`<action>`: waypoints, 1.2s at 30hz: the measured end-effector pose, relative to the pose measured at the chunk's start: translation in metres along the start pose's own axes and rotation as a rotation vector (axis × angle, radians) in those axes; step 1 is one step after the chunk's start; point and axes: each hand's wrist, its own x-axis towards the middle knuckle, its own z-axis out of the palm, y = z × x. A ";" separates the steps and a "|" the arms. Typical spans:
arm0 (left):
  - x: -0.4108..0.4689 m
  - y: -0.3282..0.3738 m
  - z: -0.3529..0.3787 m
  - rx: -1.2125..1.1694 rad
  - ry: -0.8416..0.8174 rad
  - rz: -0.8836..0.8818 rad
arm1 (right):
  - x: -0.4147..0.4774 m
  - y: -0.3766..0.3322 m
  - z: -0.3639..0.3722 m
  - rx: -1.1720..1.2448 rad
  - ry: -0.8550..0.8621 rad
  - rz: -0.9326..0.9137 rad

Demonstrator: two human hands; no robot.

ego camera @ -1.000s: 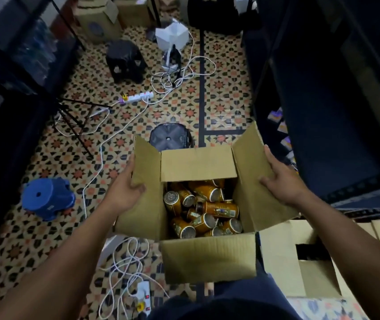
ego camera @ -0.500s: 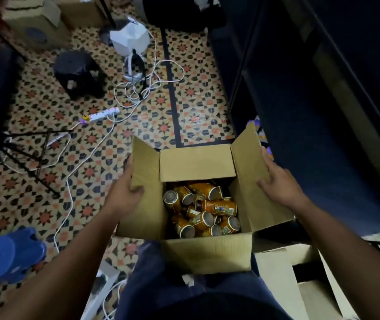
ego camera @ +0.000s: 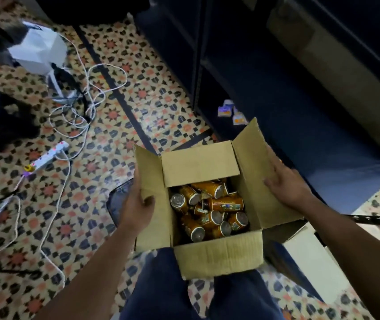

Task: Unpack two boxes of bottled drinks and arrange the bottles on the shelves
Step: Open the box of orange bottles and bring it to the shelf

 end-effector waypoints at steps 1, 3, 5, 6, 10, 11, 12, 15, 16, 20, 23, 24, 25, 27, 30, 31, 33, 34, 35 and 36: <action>0.011 -0.005 0.004 0.026 -0.008 0.000 | 0.008 0.000 0.006 0.001 -0.001 0.002; 0.028 -0.012 0.013 0.065 -0.006 -0.027 | 0.026 0.004 0.020 -0.017 -0.005 0.017; 0.041 -0.018 0.026 0.072 0.004 -0.048 | 0.047 0.011 0.033 -0.024 -0.016 0.015; 0.046 -0.023 0.034 0.065 0.009 -0.040 | 0.057 0.016 0.041 -0.013 -0.018 0.002; 0.074 -0.055 0.081 0.046 0.053 -0.084 | 0.114 0.045 0.073 0.007 -0.059 -0.072; 0.082 -0.063 0.093 0.057 0.074 -0.100 | 0.130 0.052 0.083 0.001 -0.071 -0.088; 0.091 -0.071 0.107 0.066 0.095 -0.109 | 0.146 0.057 0.092 -0.005 -0.075 -0.102; 0.118 -0.095 0.148 0.071 0.151 -0.157 | 0.195 0.080 0.124 -0.039 -0.094 -0.140; 0.127 -0.103 0.162 0.074 0.176 -0.164 | 0.210 0.088 0.134 -0.040 -0.097 -0.155; 0.164 -0.126 0.209 0.070 0.244 -0.142 | 0.261 0.118 0.163 -0.044 -0.079 -0.203; 0.185 -0.131 0.239 0.040 0.258 -0.145 | 0.289 0.141 0.177 -0.031 -0.049 -0.232; 0.189 -0.131 0.248 0.022 0.269 -0.135 | 0.295 0.149 0.181 -0.026 -0.039 -0.232; 0.193 -0.132 0.256 0.000 0.270 -0.133 | 0.301 0.157 0.184 -0.020 -0.034 -0.227; 0.201 -0.133 0.270 -0.030 0.246 -0.147 | 0.311 0.173 0.190 -0.015 -0.031 -0.209; 0.208 -0.126 0.292 -0.029 0.223 -0.165 | 0.322 0.193 0.198 0.015 -0.016 -0.198; 0.208 -0.125 0.300 -0.048 0.225 -0.172 | 0.325 0.200 0.200 0.023 -0.010 -0.198; 0.203 -0.123 0.312 -0.110 0.234 -0.179 | 0.329 0.213 0.203 0.033 0.005 -0.203; 0.198 -0.124 0.318 -0.135 0.240 -0.177 | 0.330 0.219 0.204 0.033 0.009 -0.204; 0.192 -0.125 0.322 -0.154 0.240 -0.181 | 0.331 0.224 0.204 0.033 0.008 -0.203; 0.187 -0.126 0.326 -0.167 0.238 -0.195 | 0.331 0.227 0.204 0.039 -0.004 -0.205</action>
